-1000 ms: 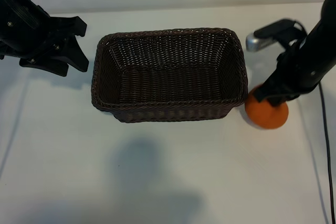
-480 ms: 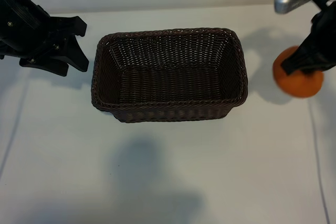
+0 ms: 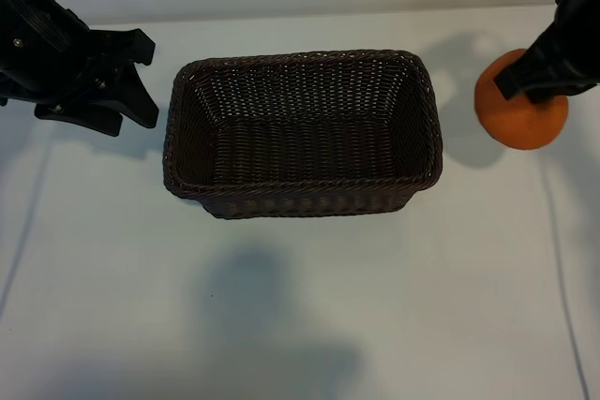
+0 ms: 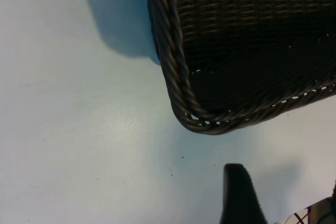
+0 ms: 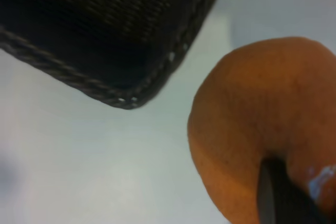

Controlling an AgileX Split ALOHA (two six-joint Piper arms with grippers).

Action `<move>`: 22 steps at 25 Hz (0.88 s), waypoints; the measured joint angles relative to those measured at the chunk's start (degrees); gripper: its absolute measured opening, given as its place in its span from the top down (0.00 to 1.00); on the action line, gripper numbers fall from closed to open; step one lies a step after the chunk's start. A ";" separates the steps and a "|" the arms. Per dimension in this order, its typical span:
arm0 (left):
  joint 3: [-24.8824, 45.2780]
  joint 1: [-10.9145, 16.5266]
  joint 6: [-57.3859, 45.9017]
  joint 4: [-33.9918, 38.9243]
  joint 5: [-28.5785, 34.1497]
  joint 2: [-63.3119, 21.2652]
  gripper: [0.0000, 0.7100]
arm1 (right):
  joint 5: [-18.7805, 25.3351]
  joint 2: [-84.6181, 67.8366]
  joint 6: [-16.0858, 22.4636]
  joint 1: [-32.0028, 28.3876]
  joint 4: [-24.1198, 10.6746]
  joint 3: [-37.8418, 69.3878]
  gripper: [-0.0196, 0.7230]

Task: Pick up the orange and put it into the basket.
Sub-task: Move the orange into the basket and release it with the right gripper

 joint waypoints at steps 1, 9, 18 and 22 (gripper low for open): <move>0.00 0.00 0.00 -0.07 0.00 0.00 0.36 | 0.13 0.49 0.00 0.00 0.48 -0.44 0.90; 0.00 0.00 -0.05 -1.63 0.00 0.00 0.36 | -0.73 6.37 0.00 5.25 2.77 -4.93 0.90; 0.00 0.00 -0.11 -1.73 0.00 0.00 0.36 | -1.68 15.91 0.24 17.36 3.39 -14.75 0.90; 0.00 0.00 -0.16 -1.73 0.00 0.00 0.36 | -2.13 19.24 0.24 20.65 3.41 -18.75 0.90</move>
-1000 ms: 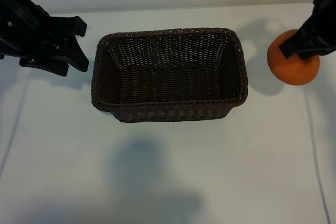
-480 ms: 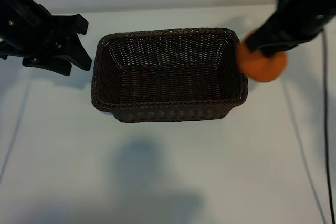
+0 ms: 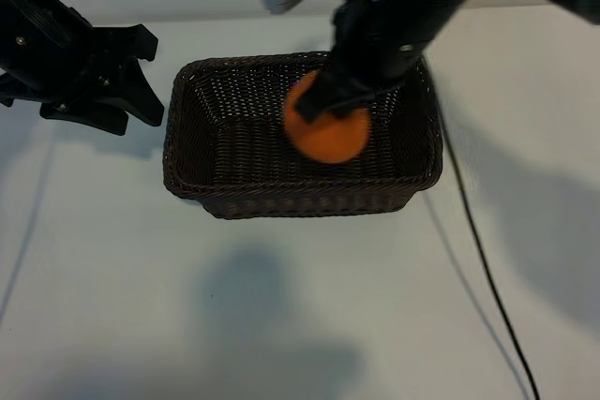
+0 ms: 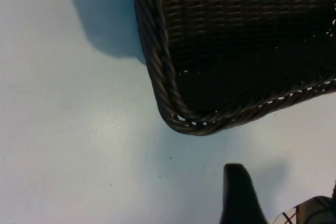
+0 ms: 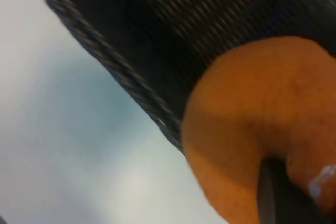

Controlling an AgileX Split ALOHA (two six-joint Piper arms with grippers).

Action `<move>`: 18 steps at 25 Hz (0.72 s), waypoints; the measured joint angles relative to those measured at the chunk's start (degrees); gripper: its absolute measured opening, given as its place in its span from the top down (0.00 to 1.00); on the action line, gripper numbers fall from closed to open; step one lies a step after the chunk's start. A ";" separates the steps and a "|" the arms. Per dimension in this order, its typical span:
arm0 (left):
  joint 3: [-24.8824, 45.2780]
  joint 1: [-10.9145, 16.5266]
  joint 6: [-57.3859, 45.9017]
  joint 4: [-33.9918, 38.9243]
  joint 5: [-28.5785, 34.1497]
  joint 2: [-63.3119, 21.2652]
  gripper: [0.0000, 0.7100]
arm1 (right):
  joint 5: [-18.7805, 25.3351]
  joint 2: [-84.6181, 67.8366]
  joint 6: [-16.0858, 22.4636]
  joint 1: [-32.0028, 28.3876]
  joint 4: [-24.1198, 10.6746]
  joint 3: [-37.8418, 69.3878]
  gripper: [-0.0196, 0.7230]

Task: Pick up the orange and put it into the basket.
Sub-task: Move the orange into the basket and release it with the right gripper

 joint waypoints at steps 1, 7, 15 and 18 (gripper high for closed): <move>0.00 0.00 0.00 0.00 0.00 0.00 0.36 | -0.06 0.47 0.00 0.41 0.00 -0.57 0.90; 0.00 0.00 0.00 0.00 0.00 0.00 0.36 | -0.06 0.97 0.00 0.74 -1.10 -1.14 0.90; 0.00 0.00 0.00 0.00 0.06 0.00 0.36 | -3.41 1.27 0.00 0.74 -1.52 -1.39 0.90; 0.00 0.00 0.00 0.00 0.32 0.00 0.36 | -4.12 2.99 0.00 0.74 -2.30 -1.39 0.90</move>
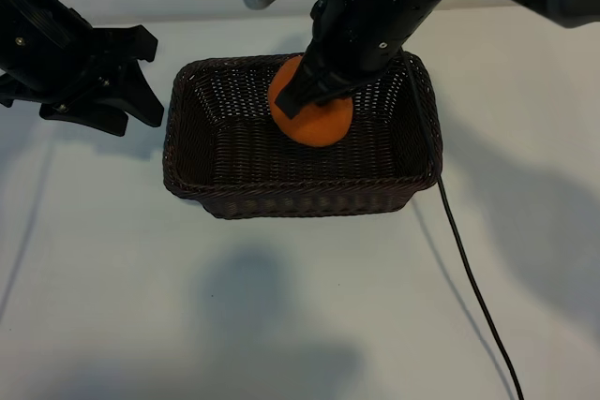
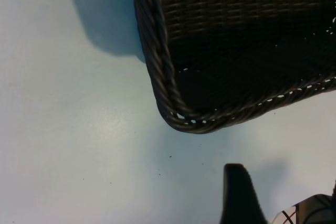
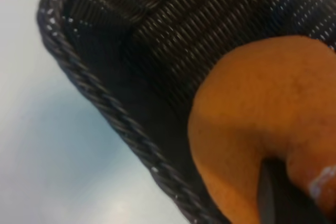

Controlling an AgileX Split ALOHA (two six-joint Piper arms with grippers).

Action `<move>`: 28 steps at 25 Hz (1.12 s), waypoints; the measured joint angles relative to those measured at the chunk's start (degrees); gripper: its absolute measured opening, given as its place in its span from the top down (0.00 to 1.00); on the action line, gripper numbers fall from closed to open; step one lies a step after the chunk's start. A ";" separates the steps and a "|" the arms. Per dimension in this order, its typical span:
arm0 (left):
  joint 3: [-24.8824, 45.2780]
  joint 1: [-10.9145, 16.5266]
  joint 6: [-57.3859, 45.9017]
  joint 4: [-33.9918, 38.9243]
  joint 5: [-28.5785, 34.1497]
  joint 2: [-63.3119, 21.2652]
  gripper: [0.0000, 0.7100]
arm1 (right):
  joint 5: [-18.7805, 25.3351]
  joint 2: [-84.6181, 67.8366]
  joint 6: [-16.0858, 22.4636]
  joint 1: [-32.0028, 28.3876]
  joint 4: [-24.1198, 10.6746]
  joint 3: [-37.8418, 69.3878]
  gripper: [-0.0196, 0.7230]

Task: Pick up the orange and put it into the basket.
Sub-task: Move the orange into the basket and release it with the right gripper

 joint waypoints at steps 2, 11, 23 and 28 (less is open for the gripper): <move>0.00 0.00 0.00 0.00 0.06 0.00 0.36 | -0.06 1.85 0.00 0.00 -0.59 0.00 0.90; 0.00 0.00 0.00 0.00 0.12 0.00 0.36 | -3.58 9.15 0.00 0.00 -0.74 0.00 0.90; 0.00 0.00 0.17 0.00 0.12 0.00 0.36 | -6.73 11.03 0.00 0.00 -0.73 0.00 0.79; 0.00 0.00 0.11 0.00 0.12 0.00 0.36 | -6.68 11.03 0.17 -0.06 -0.68 0.00 0.44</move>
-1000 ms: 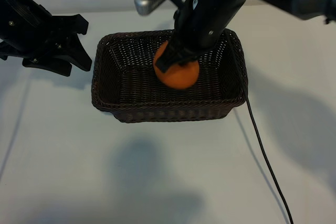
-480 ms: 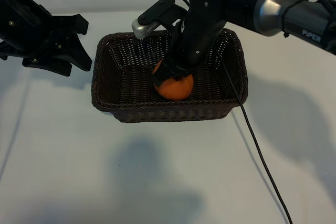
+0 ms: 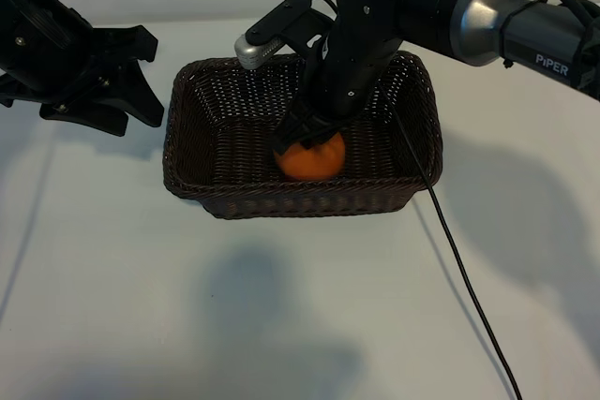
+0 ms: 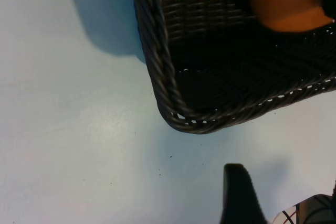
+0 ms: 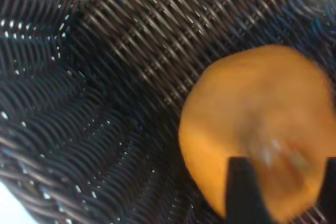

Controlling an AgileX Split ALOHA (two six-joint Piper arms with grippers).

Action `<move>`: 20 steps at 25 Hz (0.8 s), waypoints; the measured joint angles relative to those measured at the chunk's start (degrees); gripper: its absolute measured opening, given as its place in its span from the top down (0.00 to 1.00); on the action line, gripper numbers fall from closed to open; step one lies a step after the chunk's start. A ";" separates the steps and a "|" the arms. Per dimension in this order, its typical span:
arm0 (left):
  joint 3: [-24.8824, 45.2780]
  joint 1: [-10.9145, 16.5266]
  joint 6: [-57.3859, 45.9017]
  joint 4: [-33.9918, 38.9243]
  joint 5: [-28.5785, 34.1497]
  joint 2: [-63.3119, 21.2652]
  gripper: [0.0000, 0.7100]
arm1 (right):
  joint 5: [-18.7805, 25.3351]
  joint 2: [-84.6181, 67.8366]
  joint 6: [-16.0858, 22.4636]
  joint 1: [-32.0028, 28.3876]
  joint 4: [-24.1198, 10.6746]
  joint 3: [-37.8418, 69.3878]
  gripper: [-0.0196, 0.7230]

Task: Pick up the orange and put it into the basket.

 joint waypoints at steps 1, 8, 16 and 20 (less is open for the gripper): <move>0.00 0.00 0.00 0.00 0.00 0.00 0.36 | 0.18 0.00 0.13 0.00 0.00 -0.16 0.37; 0.00 0.00 0.00 0.00 -0.05 0.00 0.36 | 8.89 0.00 0.30 0.00 0.00 -6.43 0.23; 0.00 0.00 0.00 0.00 -0.05 0.00 0.36 | 19.86 0.00 0.30 0.00 -0.05 -13.13 0.32; 0.00 0.00 0.00 0.00 -0.05 0.00 0.36 | 20.24 -0.52 0.30 0.00 0.94 -13.14 0.37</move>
